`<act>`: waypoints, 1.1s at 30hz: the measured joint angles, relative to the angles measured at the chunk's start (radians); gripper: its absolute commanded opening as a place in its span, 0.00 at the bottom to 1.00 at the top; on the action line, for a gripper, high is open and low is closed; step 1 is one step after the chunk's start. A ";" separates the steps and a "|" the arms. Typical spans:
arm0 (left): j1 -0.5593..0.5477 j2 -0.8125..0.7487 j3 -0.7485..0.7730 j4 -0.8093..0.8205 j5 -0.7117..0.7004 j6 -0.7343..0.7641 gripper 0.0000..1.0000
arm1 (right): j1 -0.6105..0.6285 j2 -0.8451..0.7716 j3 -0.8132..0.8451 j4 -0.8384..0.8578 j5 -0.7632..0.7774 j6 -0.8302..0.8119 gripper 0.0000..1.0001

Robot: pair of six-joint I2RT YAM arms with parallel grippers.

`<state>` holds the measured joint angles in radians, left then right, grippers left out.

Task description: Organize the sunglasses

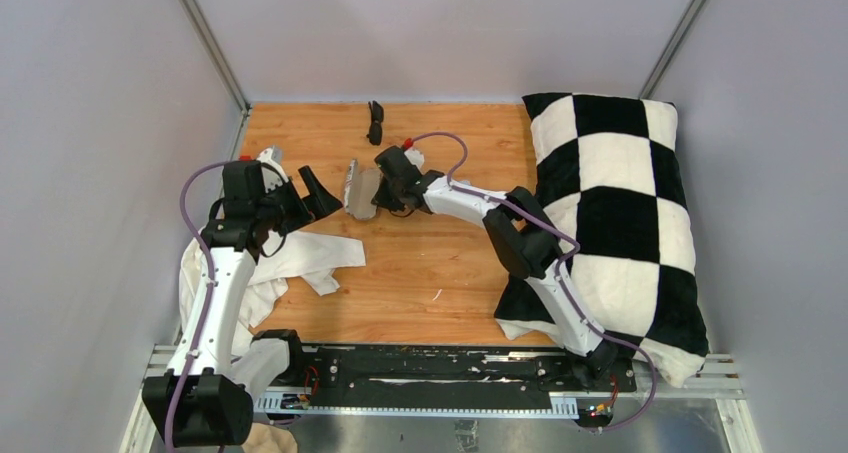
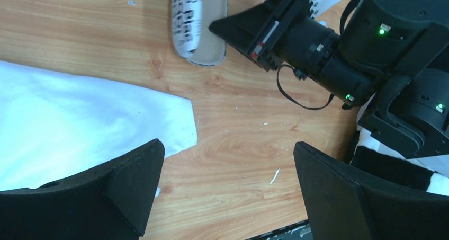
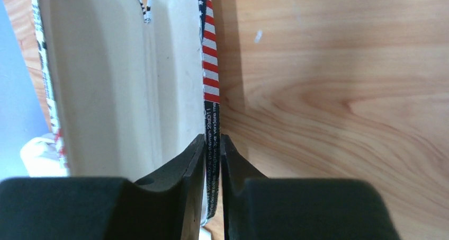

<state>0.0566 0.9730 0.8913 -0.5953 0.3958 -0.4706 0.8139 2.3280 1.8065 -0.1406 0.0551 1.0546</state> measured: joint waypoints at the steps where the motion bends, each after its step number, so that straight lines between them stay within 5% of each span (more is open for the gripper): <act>1: 0.000 -0.001 -0.001 -0.003 -0.002 0.000 1.00 | 0.002 0.019 0.028 -0.006 -0.002 0.007 0.44; 6: 0.000 -0.002 -0.002 -0.013 -0.015 0.000 1.00 | 0.004 0.033 0.074 -0.004 -0.033 -0.005 0.98; 8: 0.000 -0.002 -0.002 -0.014 -0.018 0.000 1.00 | 0.004 0.011 0.066 -0.009 -0.039 -0.031 1.00; 16: -0.019 -0.002 0.000 -0.014 -0.055 -0.001 1.00 | -0.055 -0.306 -0.235 0.024 -0.083 -0.232 0.98; 22: -0.158 0.027 0.021 -0.008 -0.117 -0.016 1.00 | -0.200 -0.552 -0.418 0.047 -0.087 -0.433 0.93; 33: -0.333 0.179 0.038 0.053 -0.188 -0.050 1.00 | -0.316 -0.513 -0.499 -0.117 -0.082 -0.756 0.54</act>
<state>-0.2768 1.1519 0.9295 -0.5426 0.2081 -0.5209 0.4976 1.8153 1.3079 -0.2581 -0.0273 0.2985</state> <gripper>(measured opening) 0.994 0.628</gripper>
